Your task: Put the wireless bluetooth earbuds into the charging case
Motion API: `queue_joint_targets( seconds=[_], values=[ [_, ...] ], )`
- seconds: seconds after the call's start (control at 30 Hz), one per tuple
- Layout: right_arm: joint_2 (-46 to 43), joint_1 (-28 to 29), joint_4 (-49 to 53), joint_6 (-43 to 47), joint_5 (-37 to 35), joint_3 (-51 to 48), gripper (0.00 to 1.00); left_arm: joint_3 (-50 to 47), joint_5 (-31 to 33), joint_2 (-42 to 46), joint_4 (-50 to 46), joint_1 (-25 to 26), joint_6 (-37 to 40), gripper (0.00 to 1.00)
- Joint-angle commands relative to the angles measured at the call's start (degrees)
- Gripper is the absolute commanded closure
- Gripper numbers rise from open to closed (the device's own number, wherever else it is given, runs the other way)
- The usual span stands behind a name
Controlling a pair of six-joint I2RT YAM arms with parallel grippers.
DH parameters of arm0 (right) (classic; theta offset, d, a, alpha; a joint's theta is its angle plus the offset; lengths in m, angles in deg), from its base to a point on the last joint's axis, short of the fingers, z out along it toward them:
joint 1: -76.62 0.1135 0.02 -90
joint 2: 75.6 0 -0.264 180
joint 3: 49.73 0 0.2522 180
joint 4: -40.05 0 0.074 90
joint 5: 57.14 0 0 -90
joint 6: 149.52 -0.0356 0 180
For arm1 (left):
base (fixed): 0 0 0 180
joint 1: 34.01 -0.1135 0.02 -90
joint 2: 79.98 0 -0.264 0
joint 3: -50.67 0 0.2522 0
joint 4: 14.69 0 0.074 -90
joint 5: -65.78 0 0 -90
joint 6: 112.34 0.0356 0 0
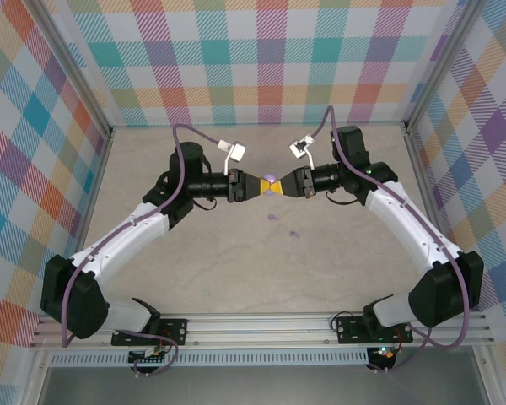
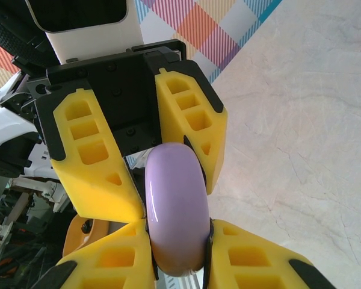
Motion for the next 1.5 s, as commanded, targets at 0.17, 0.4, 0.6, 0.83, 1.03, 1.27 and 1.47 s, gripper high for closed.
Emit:
queue_joint_targets(
  seconds=[0.17,0.4,0.6,0.83,1.03,1.27,1.47],
  values=[
    [0.6,0.1,-0.7,1.8,0.0,2.7,0.78,2.8,-6.0,-1.0,-2.0,1.1,1.2,0.62],
    [0.7,0.1,0.7,2.8,-1.0,3.1,0.78,3.4,-5.0,-0.9,-5.4,1.1,3.4,0.64],
    [0.9,0.1,0.8,2.9,-0.8,3.1,0.78,3.7,-4.9,-1.3,-5.8,1.1,3.6,0.68],
    [1.2,0.1,0.2,2.5,-0.4,3.0,0.78,4.0,-5.8,-1.3,-5.7,1.2,3.6,0.61],
    [1.3,0.1,0.1,2.3,-0.4,3.1,0.77,4.0,-6.0,-2.0,-5.8,1.4,3.7,0.74],
    [0.0,0.1,2.0,2.7,-5.2,3.2,0.63,5.0,-1.6,-1.6,-10.6,1.4,7.7,0.81],
    [-2.6,0.1,4.2,4.2,-10.1,2.9,0.48,6.9,3.4,-2.6,-15.0,1.4,13.6,0.78]
  ],
)
